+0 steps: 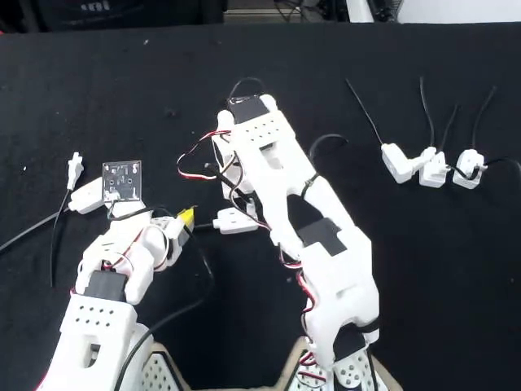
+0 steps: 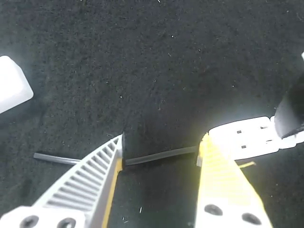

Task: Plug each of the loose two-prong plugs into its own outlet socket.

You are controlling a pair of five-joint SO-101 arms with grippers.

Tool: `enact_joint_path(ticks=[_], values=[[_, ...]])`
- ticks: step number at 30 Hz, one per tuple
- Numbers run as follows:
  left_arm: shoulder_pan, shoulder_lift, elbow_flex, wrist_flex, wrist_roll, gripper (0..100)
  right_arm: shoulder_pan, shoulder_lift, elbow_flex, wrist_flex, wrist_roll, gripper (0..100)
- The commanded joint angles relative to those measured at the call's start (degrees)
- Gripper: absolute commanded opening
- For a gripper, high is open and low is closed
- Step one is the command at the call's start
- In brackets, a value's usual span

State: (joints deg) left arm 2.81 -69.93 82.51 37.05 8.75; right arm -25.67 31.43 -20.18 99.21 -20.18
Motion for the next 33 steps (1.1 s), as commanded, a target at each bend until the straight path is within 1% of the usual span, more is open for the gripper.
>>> enact_joint_path(ticks=[1, 9, 13, 19, 27, 30, 33], values=[[-0.57, -0.62, -0.31, -0.18, -0.26, 26, -1.32, 0.48, 0.31, -0.88, -1.14, 1.0], [-0.84, -0.62, -0.31, -0.18, -0.35, 26, -1.05, 0.48, 0.57, -0.44, -1.14, 1.0], [-3.3, -0.62, -0.57, -0.18, 0.0, 26, -0.44, 0.22, 2.59, -0.44, 1.14, 1.0], [-3.56, -0.62, -0.66, -0.18, 0.09, 26, -0.79, 0.4, 4.0, -0.88, 3.34, 1.0], [-3.65, -0.62, -0.66, -0.18, 0.09, 26, -0.44, 0.57, 3.74, -5.8, 4.31, 1.0], [-3.65, -0.62, -0.66, -0.18, 0.09, 26, -0.44, 0.48, 3.82, -8.09, 6.33, 1.0], [-3.65, -0.62, -0.66, -0.18, 0.09, 26, -0.44, 0.4, 4.26, -8.88, 6.68, 1.0]])
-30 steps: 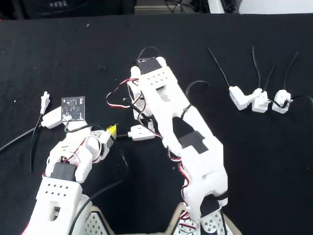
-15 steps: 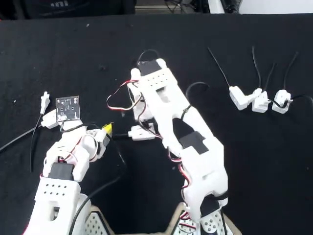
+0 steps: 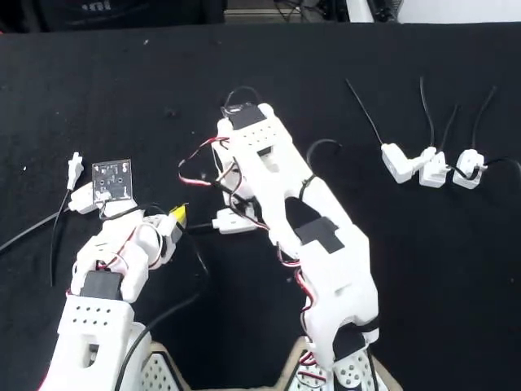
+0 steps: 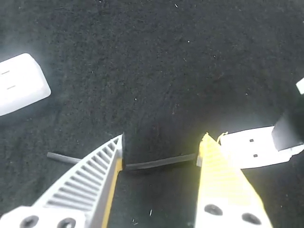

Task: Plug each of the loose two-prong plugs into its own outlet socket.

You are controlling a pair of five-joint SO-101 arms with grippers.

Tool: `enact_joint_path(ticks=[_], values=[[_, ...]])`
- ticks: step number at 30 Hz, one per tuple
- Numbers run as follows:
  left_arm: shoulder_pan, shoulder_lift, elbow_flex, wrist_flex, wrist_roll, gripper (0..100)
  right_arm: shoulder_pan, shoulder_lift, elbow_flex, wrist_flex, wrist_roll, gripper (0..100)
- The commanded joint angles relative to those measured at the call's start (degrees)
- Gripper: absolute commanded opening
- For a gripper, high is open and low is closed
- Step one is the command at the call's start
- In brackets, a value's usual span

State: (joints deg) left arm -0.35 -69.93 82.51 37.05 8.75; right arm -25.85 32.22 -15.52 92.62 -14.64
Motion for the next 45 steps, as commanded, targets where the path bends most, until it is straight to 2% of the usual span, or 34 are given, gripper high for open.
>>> enact_joint_path(ticks=[1, 6, 14, 18, 24, 26, 36, 45], values=[[-0.48, -0.62, -0.66, -0.18, 0.09, 26, -0.26, -0.57, 0.48, -2.73, 1.14, 1.0], [-0.48, -0.62, -0.66, -0.18, 0.09, 26, -0.26, -2.86, 8.48, -7.3, 0.97, 1.0], [-0.48, -0.62, -0.75, -0.18, 0.09, 26, -0.35, -16.13, 20.79, -17.14, 2.81, 1.1], [-0.57, -0.62, -0.75, -0.18, 0.09, 26, -0.35, -16.4, 20.7, -17.58, 5.27, 2.1], [-0.57, -0.62, -0.75, -0.18, 0.09, 26, -0.44, -15.08, 20.7, -18.29, 5.27, 17.7], [-0.57, -0.62, -0.75, -0.18, 0.09, 26, -0.53, -15.34, 20.09, -18.2, 5.71, 20.1], [-0.66, -0.62, -0.75, -0.18, 0.09, 26, -0.7, -20.09, 12.62, -11.96, 8.88, 20.1], [-6.73, -0.62, -1.89, 0.09, 0.26, 26, -4.13, -31.52, 12.26, -12.57, 15.12, 20.1]])
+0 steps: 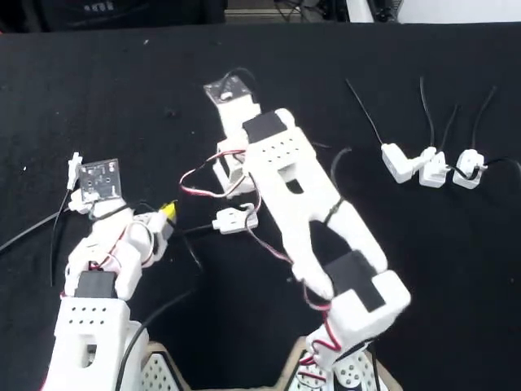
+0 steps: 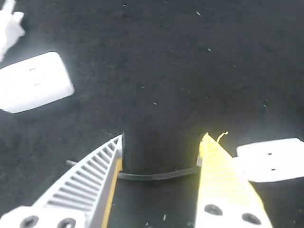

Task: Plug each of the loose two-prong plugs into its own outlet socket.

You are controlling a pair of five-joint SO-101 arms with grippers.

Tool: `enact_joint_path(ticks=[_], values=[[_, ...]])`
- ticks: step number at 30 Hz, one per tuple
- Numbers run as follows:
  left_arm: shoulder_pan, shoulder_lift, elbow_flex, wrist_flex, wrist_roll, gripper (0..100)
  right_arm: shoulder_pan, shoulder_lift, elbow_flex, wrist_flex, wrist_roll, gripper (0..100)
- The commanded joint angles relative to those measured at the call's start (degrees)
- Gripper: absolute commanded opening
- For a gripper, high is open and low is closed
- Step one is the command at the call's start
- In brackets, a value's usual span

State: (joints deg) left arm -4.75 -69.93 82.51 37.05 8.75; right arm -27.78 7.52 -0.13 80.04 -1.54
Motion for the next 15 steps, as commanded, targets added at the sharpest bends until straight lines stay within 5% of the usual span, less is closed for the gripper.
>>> enact_joint_path(ticks=[1, 7, 15], values=[[-2.77, -0.62, -1.98, 0.09, 0.26, 26, -2.81, -8.22, -3.12, -0.26, 2.55, 20.1], [-6.02, -0.62, -2.07, 0.09, 0.26, 26, -2.11, -15.87, -6.99, -0.79, 4.66, 20.1], [-11.38, -0.62, -3.38, -0.18, 0.26, 26, -5.89, -21.41, -7.34, 9.23, 31.12, 20.4]])
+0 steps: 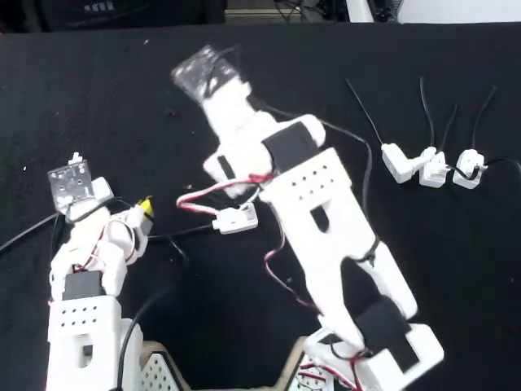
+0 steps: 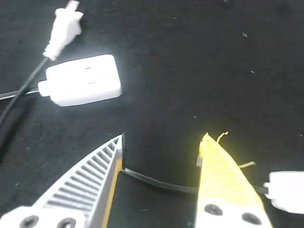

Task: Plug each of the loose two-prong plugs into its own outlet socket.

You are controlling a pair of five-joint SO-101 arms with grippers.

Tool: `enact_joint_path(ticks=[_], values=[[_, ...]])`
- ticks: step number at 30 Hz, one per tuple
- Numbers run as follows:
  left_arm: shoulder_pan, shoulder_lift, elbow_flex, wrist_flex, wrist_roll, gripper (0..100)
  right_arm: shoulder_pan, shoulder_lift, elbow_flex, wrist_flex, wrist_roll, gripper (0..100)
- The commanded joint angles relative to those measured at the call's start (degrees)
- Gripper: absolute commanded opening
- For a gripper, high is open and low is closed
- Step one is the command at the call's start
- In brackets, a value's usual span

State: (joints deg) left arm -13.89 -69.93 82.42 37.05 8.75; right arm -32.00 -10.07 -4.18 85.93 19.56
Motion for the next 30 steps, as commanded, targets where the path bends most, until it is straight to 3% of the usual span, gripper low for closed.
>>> enact_joint_path(ticks=[1, 7, 14, 19, 23, 26, 30], values=[[-2.33, -0.62, -3.65, -0.09, 0.26, 26, -1.67, -4.62, -3.38, 4.22, 12.75, 20.4], [-2.15, -0.62, -3.91, -0.18, 0.26, 26, 2.73, -13.41, -3.82, 15.56, 24.62, 20.1], [-2.51, -0.62, -3.82, -0.18, 0.26, 26, -4.75, -27.82, 25.8, 14.33, 29.1, 20.1], [-3.56, -0.62, -4.09, 0.18, 0.26, 26, -11.08, -31.96, 44.0, 5.98, 28.75, 20.1], [-10.33, -0.62, -5.41, 0.18, 3.69, 26, -17.67, -30.64, 51.56, -5.45, 24.26, 20.1], [-16.84, -0.62, -6.73, 0.18, 7.38, 26, -17.76, -27.38, 53.41, -16.35, 21.54, 20.1], [-21.85, -0.53, -7.6, 0.26, 10.9, 26, -16.88, -19.21, 51.56, -21.54, 23.3, 20.4]])
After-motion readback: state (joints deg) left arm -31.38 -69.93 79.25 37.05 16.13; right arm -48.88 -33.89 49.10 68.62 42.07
